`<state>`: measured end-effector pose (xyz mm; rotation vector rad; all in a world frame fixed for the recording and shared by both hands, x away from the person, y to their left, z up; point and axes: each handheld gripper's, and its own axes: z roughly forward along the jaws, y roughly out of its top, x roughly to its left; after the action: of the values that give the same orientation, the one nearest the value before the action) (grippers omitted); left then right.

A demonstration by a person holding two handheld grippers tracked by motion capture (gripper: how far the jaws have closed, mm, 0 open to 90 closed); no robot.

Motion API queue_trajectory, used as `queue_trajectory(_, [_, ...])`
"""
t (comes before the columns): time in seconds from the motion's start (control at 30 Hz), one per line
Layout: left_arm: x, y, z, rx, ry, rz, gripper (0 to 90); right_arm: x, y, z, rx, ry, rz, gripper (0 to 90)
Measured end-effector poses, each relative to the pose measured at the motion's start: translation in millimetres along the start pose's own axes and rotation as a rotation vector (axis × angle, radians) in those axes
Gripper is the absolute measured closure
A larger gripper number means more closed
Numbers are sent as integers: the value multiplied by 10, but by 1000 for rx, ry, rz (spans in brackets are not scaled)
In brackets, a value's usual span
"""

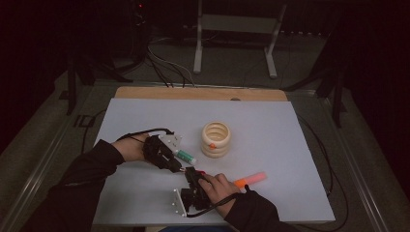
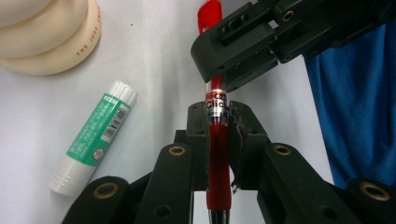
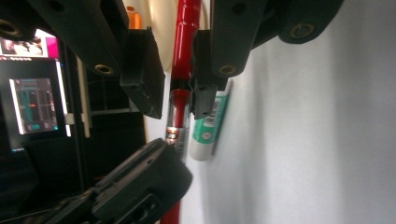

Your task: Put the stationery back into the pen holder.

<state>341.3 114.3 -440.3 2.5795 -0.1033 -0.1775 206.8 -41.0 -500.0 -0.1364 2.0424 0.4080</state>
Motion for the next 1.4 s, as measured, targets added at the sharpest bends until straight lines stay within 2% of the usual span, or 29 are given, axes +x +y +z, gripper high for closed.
queue_trajectory(0.17, [9, -12, -16, -16, -15, -38, 804, -17, 2, -6, 1, -3, -12, 796])
queue_trajectory(0.27, [11, -17, -19, -16, -18, -41, 803, -19, 3, -14, -1, -3, -20, 800])
queue_trajectory(0.33, [16, -34, -23, -36, -18, -35, 799, -25, 3, -19, 2, -1, -19, 802])
queue_trajectory(0.37, [15, -46, -26, -57, -9, -29, 785, -30, -1, -20, -2, 1, -10, 803])
queue_trajectory(0.4, [18, -56, -35, -73, -18, -39, 740, -40, -6, -21, 1, 3, -7, 803])
queue_trajectory(0.43, [11, -64, -40, -86, -16, -39, 660, -51, -13, -22, 2, 4, -1, 803])
queue_trajectory(0.47, [-4, -73, -48, -107, 25, -28, 627, -64, -21, -26, -1, 6, 6, 803])
queue_trajectory(0.5, [-12, -81, -64, -127, 47, -36, 576, -78, -29, -33, -2, 7, 10, 803])
queue_trajectory(0.53, [-12, -91, -83, -153, 60, -51, 524, -94, -35, -35, -6, 9, 9, 803])
queue_trajectory(0.6, [-16, -115, -127, -200, 112, -89, 434, -108, -51, -46, -10, 11, 26, 803])
queue_trajectory(0.73, [-33, -181, -210, -292, 217, -143, 287, -146, -98, -74, -16, 50, 91, 803])
queue_trajectory(0.8, [-23, -229, -246, -332, 234, -173, 211, -169, -132, -85, -20, 59, 117, 803])
queue_trajectory(0.83, [-23, -258, -263, -353, 238, -182, 149, -192, -152, -88, -28, 81, 149, 803])
queue_trajectory(0.9, [-18, -331, -316, -404, 265, -215, 99, -236, -194, -104, -30, 103, 190, 803])
queue_trajectory(0.93, [-18, -331, -316, -404, 265, -215, 57, -236, -194, -104, -30, 103, 190, 803])
queue_trajectory(0.97, [-21, -407, -362, -436, 295, -236, 57, -275, -227, -109, -49, 145, 254, 803])
queue_trajectory(1.0, [-29, -447, -384, -454, 317, -247, 13, -338, -283, -123, -66, 170, 309, 803])
queue_trajectory(1.07, [-53, -519, -412, -481, 356, -263, 2, -418, -345, -138, -92, 226, 415, 803])
queue_trajectory(1.17, [-94, -614, -427, -518, 364, -290, 2, -548, -444, -151, -129, 285, 542, 803])
queue_trajectory(1.23, [-127, -661, -425, -534, 381, -296, 2, -633, -509, -155, -158, 313, 621, 803])
queue_trajectory(1.4, [-227, -730, -391, -565, 420, -294, 2, -819, -645, -165, -223, 361, 777, 803])
